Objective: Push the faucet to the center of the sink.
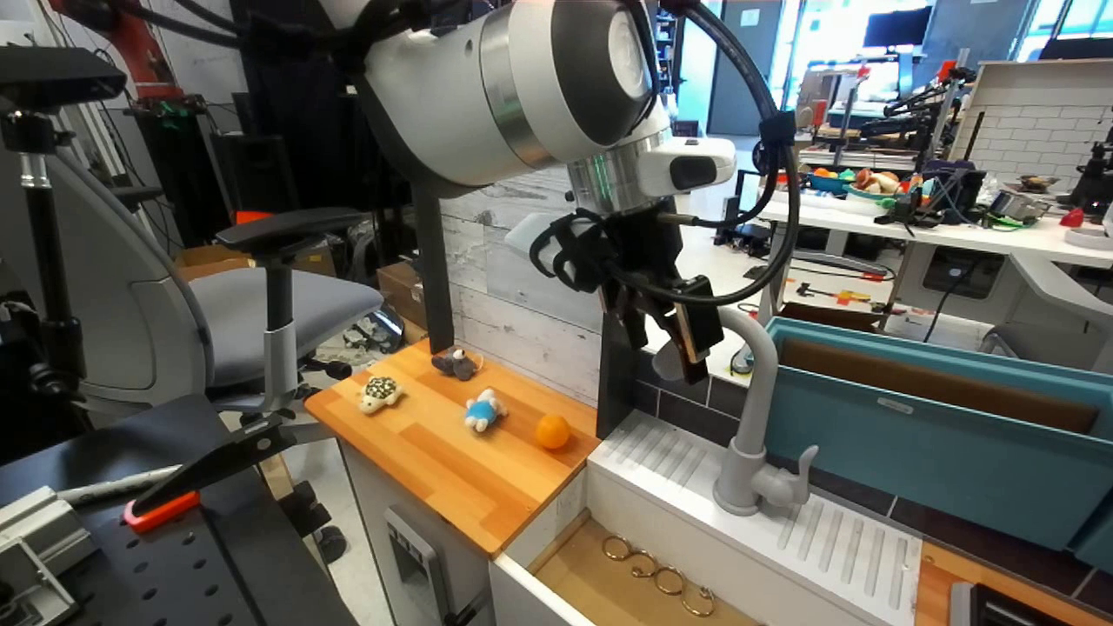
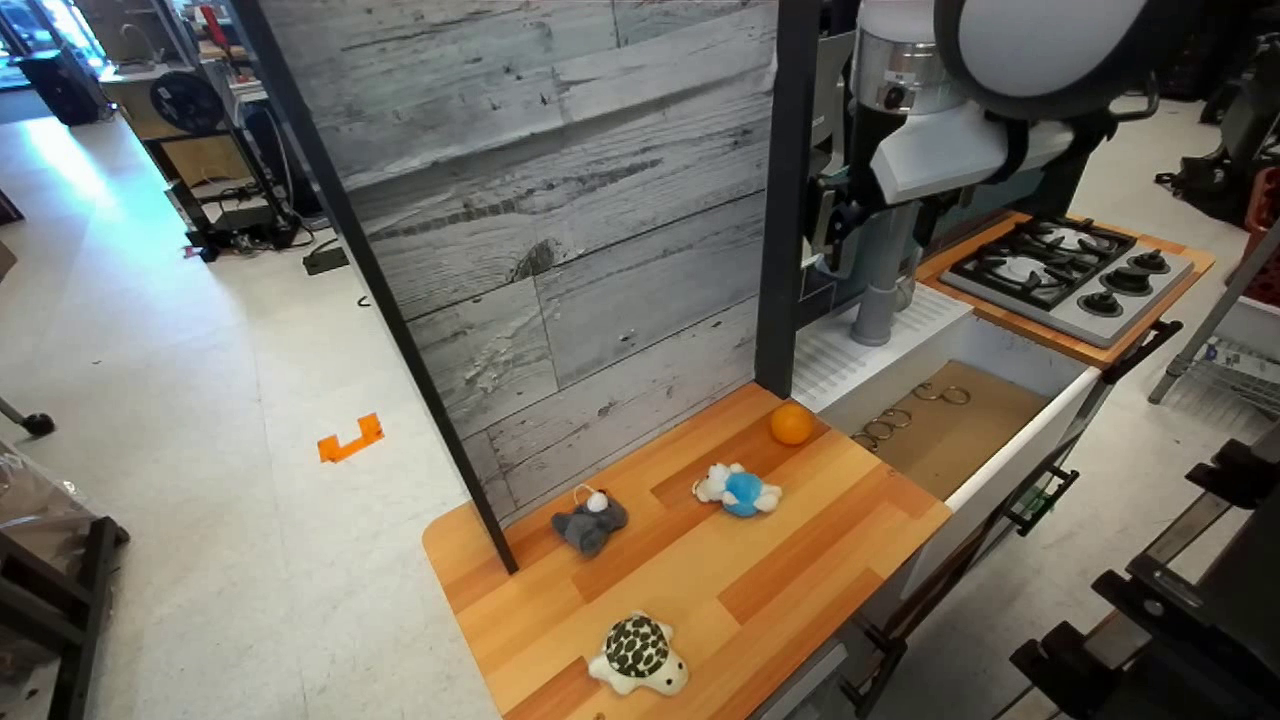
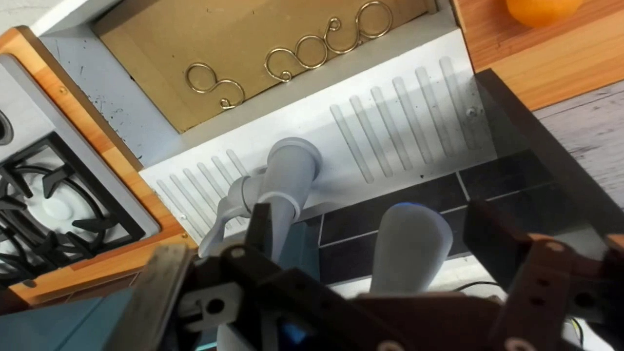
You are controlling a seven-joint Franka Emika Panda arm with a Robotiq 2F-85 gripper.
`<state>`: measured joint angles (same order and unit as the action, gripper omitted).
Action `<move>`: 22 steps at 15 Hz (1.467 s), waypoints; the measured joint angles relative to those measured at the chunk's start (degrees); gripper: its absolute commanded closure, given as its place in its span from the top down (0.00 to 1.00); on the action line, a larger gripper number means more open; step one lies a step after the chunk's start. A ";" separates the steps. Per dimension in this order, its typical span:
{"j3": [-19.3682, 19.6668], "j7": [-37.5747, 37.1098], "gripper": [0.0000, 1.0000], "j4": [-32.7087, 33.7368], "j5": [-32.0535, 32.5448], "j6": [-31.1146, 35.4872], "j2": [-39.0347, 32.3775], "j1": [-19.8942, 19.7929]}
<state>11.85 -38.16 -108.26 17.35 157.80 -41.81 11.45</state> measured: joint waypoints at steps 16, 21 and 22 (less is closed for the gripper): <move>1.48 9.78 1.00 2.65 -6.65 6.70 -3.18 0.26; 2.49 9.80 1.00 3.19 -8.13 6.70 -3.39 0.61; 2.82 9.79 1.00 3.20 -8.38 6.70 -3.44 0.67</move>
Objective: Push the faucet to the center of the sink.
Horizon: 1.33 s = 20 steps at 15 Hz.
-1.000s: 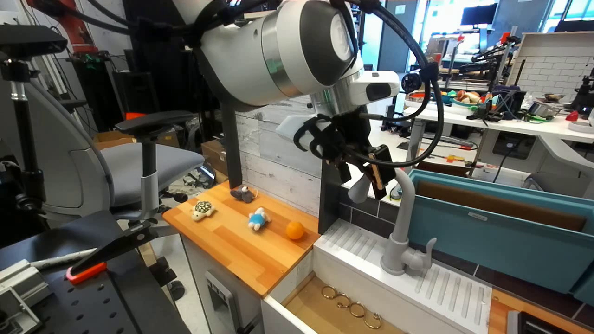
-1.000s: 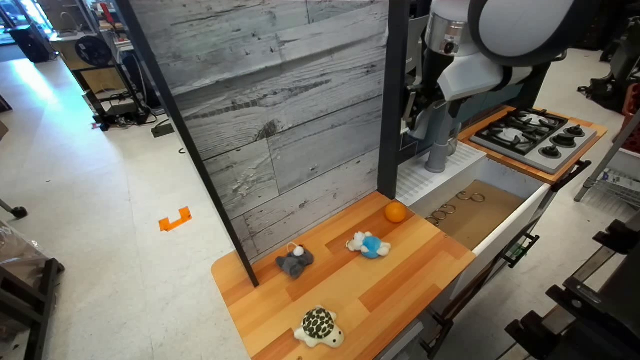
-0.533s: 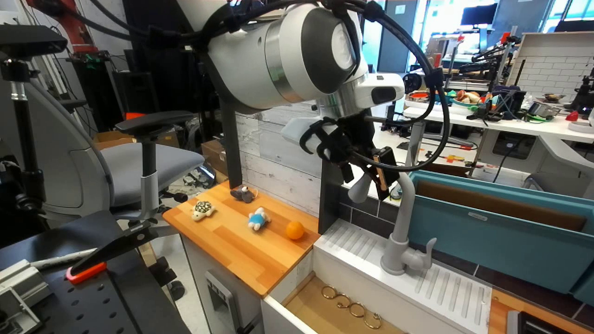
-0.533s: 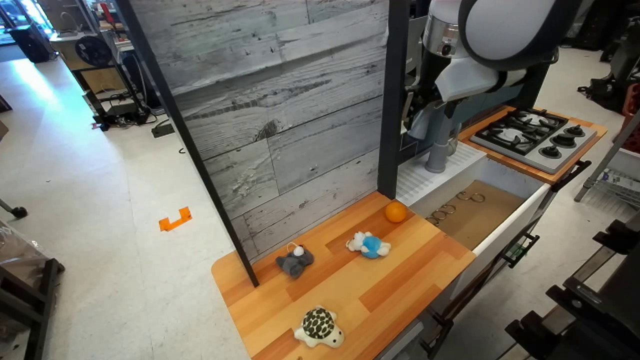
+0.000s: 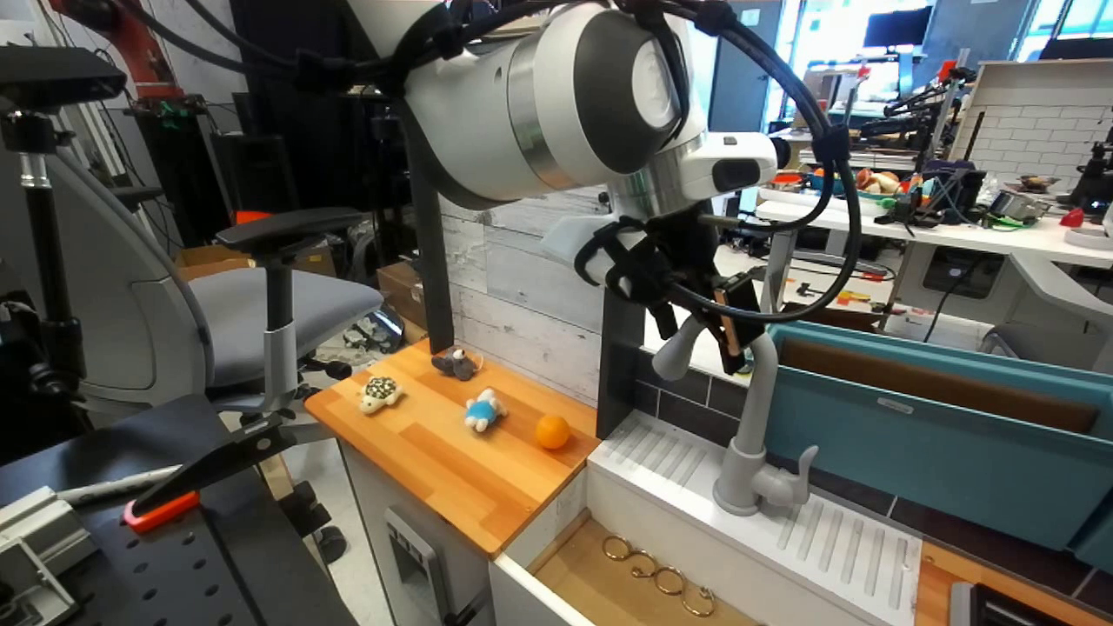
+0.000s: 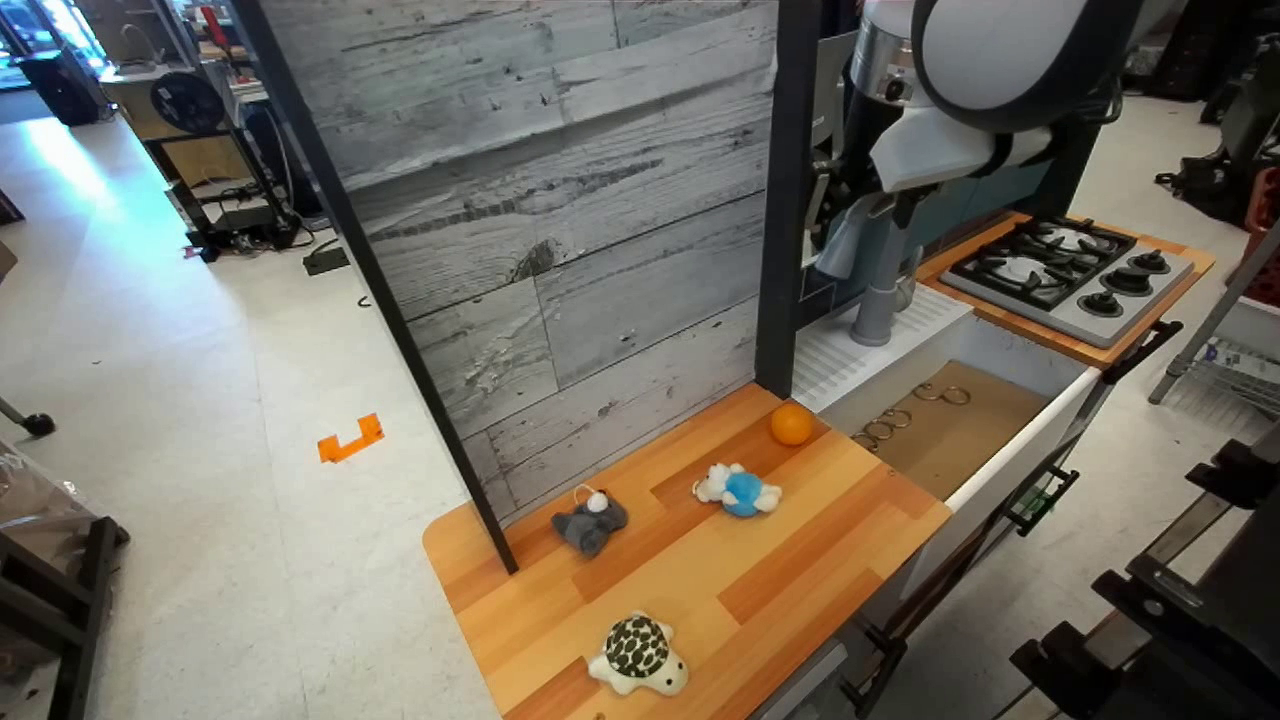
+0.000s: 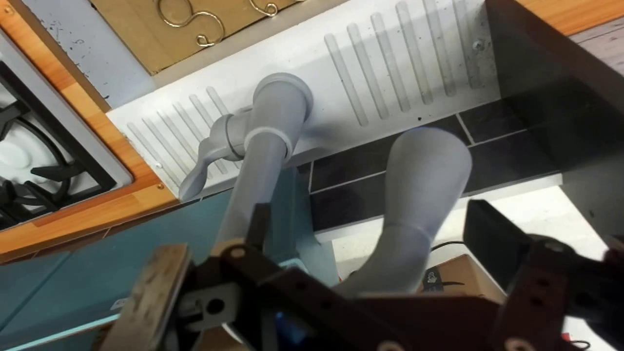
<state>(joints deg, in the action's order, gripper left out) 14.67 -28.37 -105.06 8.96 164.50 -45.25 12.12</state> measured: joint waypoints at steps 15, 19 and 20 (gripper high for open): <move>0.89 -0.86 1.00 0.01 -3.18 -0.46 -0.65 0.34; 0.89 -0.86 1.00 -0.23 -3.20 -1.20 -0.59 0.58; 0.89 -0.86 1.00 -0.35 -3.20 -1.54 -0.52 0.67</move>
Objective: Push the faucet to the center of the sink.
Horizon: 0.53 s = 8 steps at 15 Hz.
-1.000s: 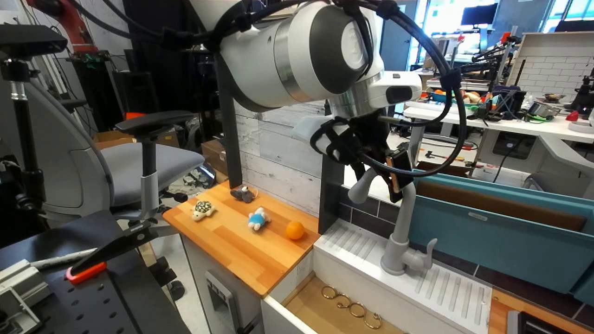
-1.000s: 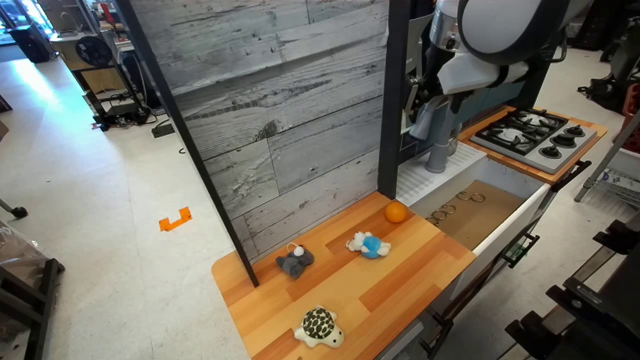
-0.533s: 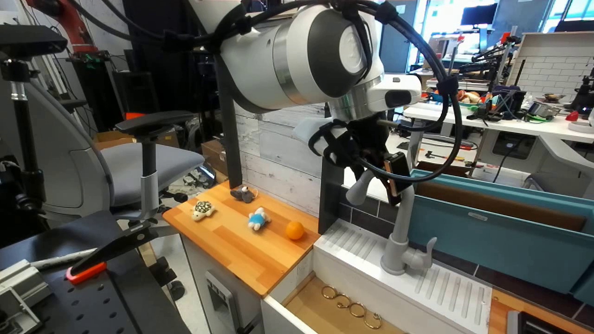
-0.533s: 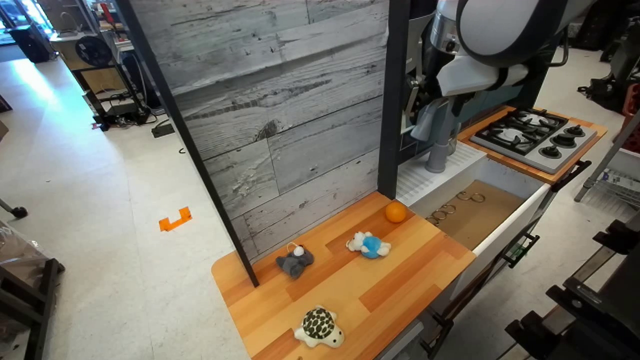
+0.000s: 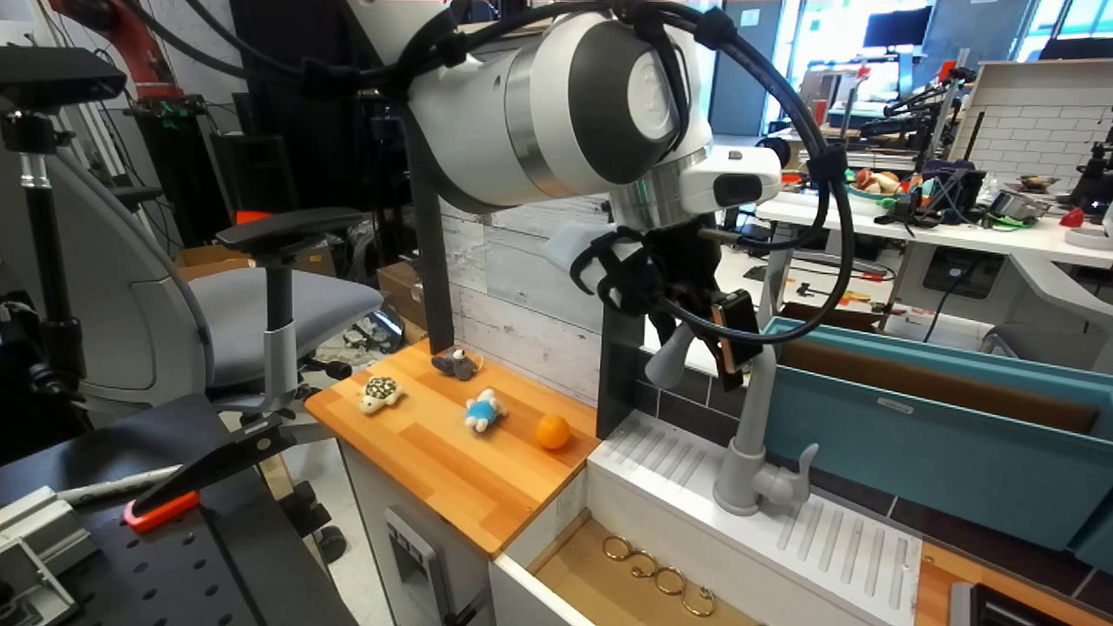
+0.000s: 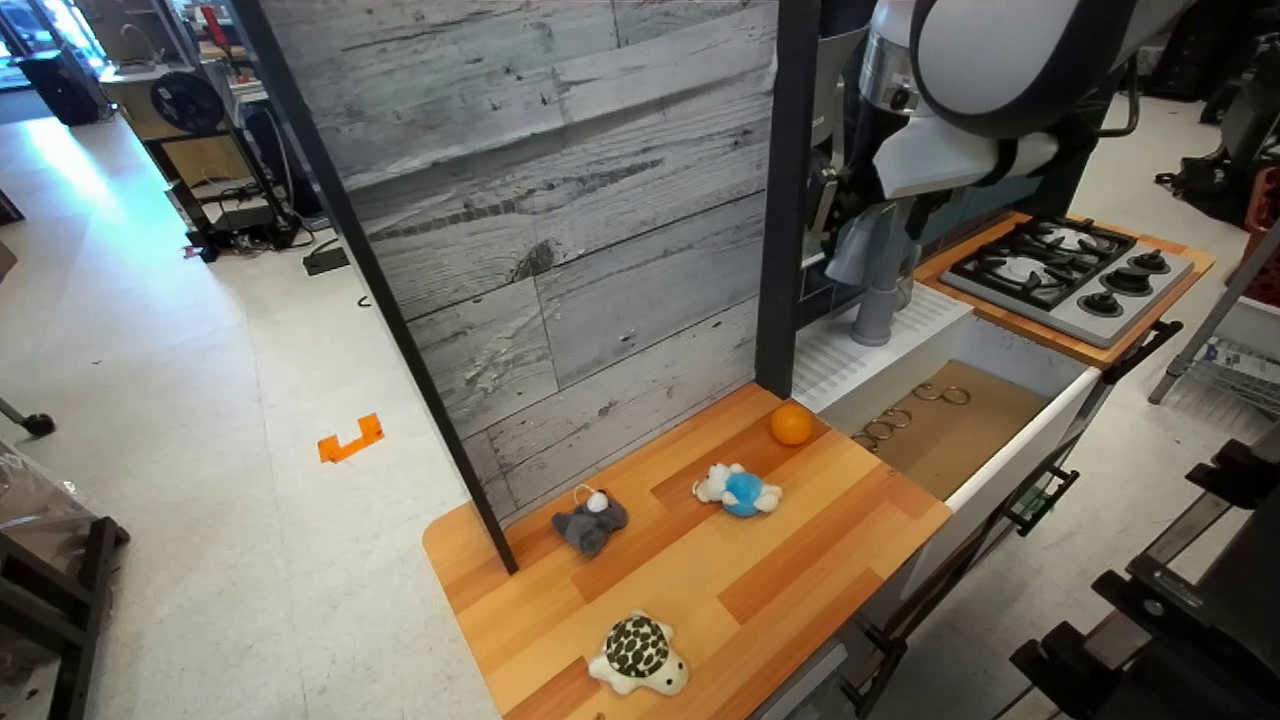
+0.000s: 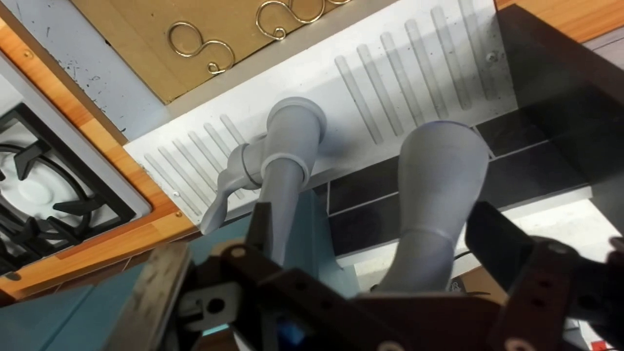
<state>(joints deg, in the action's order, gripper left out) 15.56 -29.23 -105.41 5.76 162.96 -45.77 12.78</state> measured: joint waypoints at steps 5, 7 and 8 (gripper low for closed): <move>-0.01 0.00 1.00 -1.73 0.00 -3.86 1.03 0.26; 0.04 0.00 1.00 -2.80 0.00 -6.08 1.45 0.25; 0.21 0.00 1.00 -3.34 0.00 -7.26 1.48 0.25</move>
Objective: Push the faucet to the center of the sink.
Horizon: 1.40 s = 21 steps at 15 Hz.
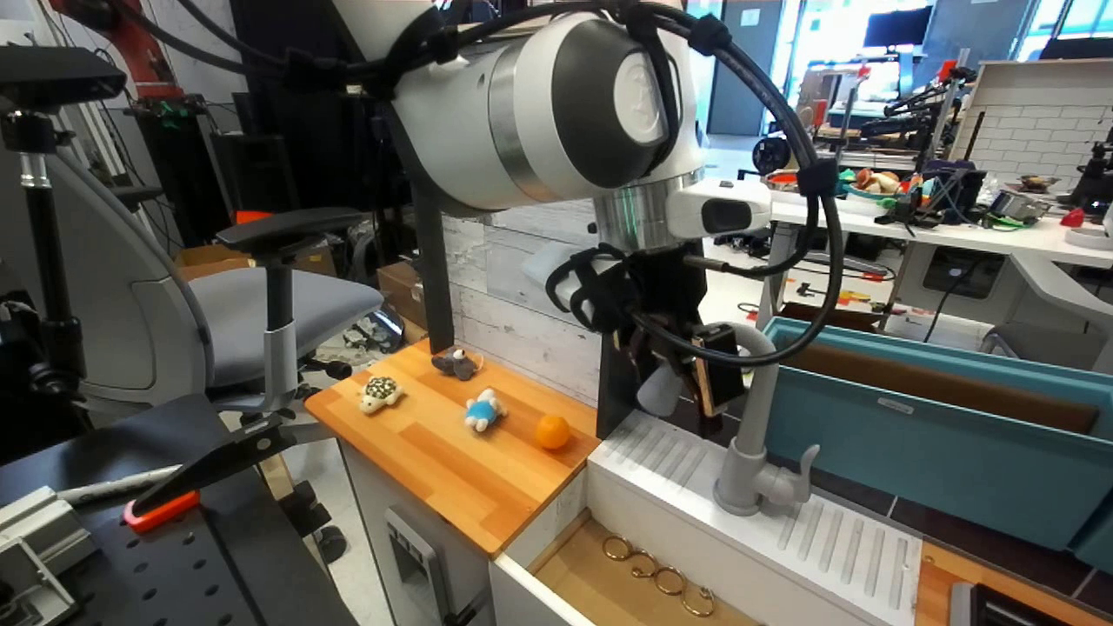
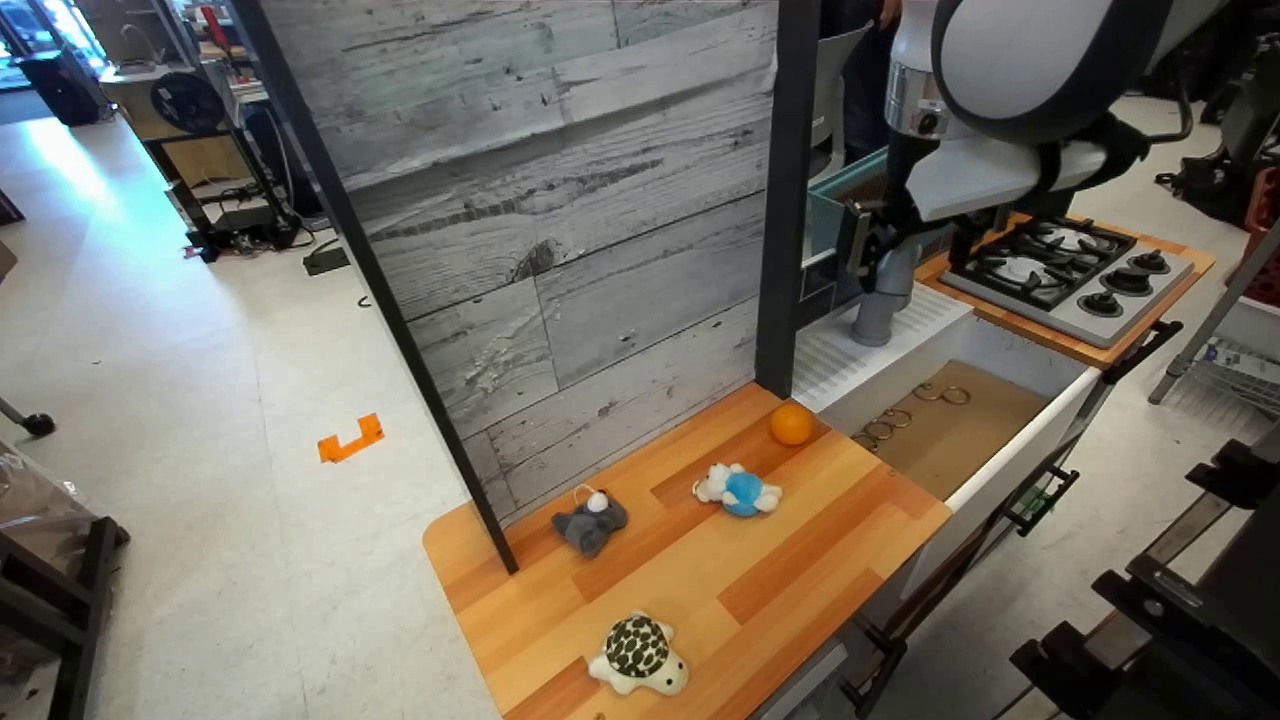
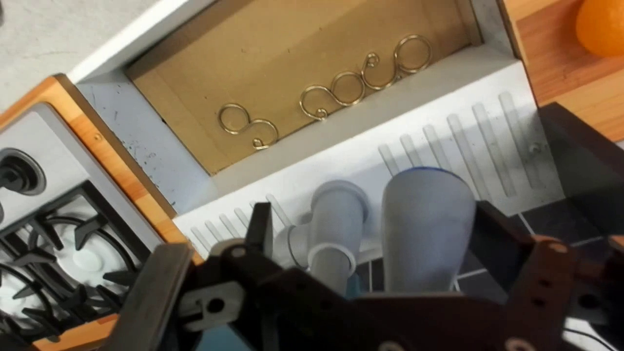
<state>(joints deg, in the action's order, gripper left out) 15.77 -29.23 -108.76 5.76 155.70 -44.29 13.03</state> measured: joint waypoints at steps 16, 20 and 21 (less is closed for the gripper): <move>5.37 -1.99 1.00 -6.26 0.29 -3.41 2.97 -0.17; 6.56 -2.93 1.00 -8.35 0.24 -5.53 6.32 -1.06; 6.76 -2.92 1.00 -8.58 0.26 -6.52 7.39 -1.66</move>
<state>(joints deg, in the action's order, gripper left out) 22.53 -32.16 -117.34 6.02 149.18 -36.90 11.37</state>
